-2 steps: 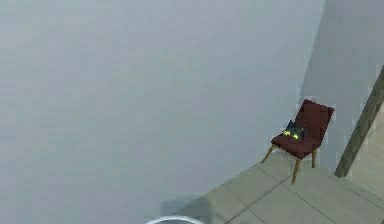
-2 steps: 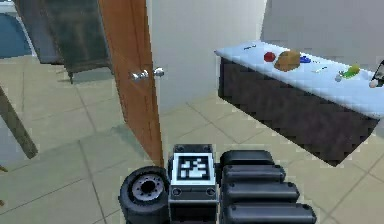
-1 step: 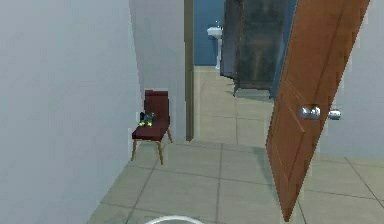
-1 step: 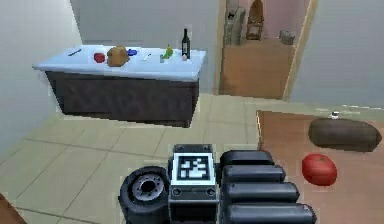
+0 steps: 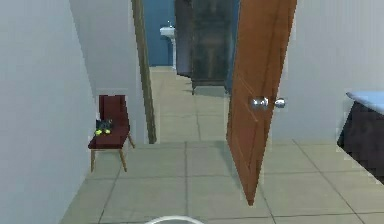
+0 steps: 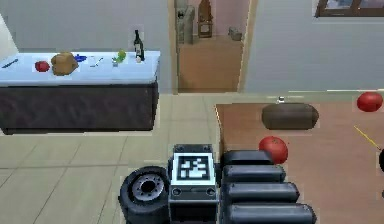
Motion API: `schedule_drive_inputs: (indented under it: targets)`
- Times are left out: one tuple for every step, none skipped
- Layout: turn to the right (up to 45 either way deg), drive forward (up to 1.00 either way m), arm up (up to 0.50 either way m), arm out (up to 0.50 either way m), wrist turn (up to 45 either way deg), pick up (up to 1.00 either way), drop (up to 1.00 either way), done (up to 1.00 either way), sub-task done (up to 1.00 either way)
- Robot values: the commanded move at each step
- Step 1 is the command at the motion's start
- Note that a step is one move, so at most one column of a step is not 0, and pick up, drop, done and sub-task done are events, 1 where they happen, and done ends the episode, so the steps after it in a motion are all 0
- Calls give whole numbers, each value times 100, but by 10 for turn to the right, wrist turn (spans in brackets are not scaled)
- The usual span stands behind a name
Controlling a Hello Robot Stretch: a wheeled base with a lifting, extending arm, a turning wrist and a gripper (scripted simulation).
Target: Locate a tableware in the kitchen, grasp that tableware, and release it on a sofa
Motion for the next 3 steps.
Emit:
schedule_drive_inputs:
  targets:
    - [0,10,0,0,0,0,0,0,0]
    - [450,0,0,0,0,0,0,0,0]
    - [420,0,0,0,0,0,0,0,0]
